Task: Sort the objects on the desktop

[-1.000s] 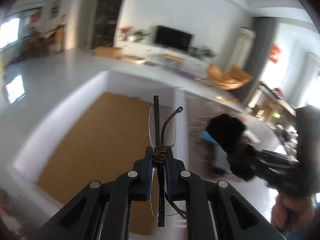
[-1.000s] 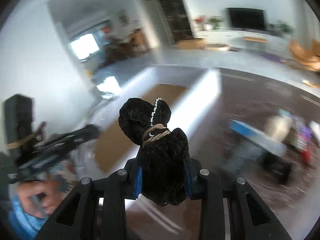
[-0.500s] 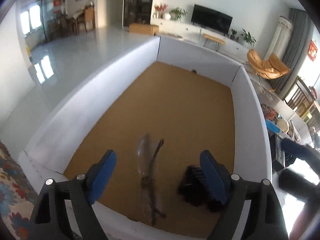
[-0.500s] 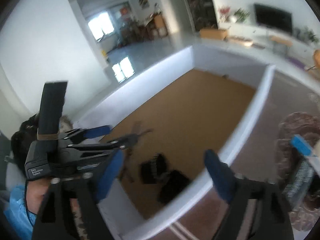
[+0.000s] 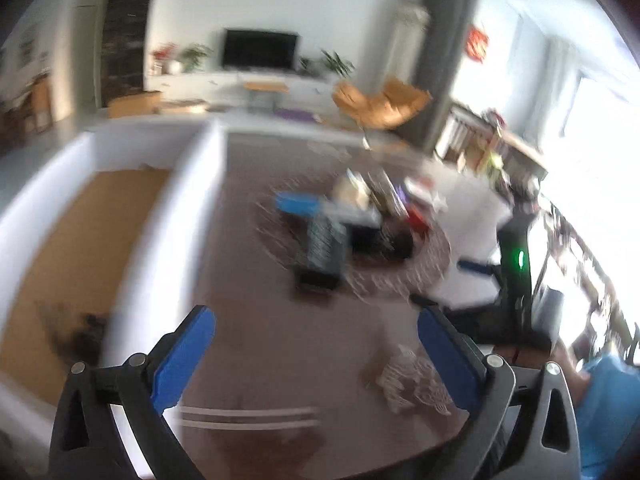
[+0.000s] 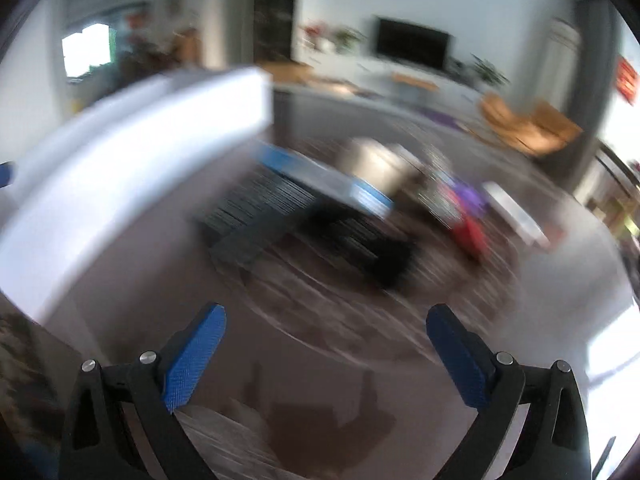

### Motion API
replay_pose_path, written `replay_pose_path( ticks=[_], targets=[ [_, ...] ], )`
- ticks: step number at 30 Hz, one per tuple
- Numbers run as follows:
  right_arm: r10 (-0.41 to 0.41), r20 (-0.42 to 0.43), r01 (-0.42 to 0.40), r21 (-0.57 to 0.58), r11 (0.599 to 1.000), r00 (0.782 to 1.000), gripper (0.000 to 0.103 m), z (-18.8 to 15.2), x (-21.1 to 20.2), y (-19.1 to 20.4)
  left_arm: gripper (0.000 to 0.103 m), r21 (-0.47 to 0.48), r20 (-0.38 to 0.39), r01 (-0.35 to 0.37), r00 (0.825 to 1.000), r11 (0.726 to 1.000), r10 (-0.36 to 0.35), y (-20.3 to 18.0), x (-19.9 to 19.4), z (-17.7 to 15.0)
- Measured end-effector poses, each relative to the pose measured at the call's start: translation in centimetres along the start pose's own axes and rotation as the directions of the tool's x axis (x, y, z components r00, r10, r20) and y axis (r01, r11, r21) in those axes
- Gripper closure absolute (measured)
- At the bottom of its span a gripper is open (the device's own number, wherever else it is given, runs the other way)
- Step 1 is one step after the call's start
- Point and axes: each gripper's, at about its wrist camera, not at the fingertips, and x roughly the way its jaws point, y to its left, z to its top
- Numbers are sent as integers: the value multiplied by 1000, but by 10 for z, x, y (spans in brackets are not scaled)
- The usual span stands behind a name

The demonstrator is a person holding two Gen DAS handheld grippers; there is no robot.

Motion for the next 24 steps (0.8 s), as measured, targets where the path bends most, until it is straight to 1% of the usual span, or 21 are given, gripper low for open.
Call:
replay_pose_path(
  ticks=[1,2,3,4,7,8,9,10,13,14,15,19,22,24],
  targets=[
    [-16,-19,17,28,999,1000,2,-9,2,-15,0,21,-46,-19,999,1000,20,-15,26,-4],
    [-31,-38,33,52,998,999,2,-15,8,-28,0,32,-75,-32,997,999,34,-21,43,-7],
    [-44,-50,47,69,997,998,2,-20,11,-39,0,39,-103,-48,993,998,52,-30,50,-15],
    [-51,-54,55,79,995,997,2,-25,8,-48,0,42,-136,-69,988,997,74,-35,70,-17],
    [-66,-62,72,94,993,996,2,-29,17,-63,0,54,-174,-106,978,993,114,-41,96,-22],
    [-66,-64,72,93,993,996,2,-29,21,-67,0,63,-177,-118,976,991,128,-39,111,-17],
    [-61,-61,67,96,993,996,2,-29,22,-69,0,80,-176,-137,973,987,149,-39,117,-18],
    [-40,-61,47,115,992,997,2,-29,25,-73,0,102,-177,-158,969,982,174,-40,127,-18],
    [4,-77,9,164,986,997,0,-30,20,-73,0,126,-196,-169,962,977,192,-44,145,-13],
    [0,-75,12,171,985,997,0,-31,20,-72,0,133,-202,-171,960,976,196,-45,154,-12],
    [-5,-75,17,168,986,997,0,-36,11,-70,0,133,-197,-164,962,977,189,-46,158,-9],
    [-8,-78,21,166,986,997,0,-36,11,-69,0,115,-182,-153,968,982,172,-46,183,10],
    [-9,-78,21,166,986,997,0,-36,11,-69,0,89,-176,-175,966,980,189,-43,195,22],
    [-9,-78,22,165,986,997,0,-36,11,-69,0,90,-163,-174,969,981,186,-40,196,26]
  ],
)
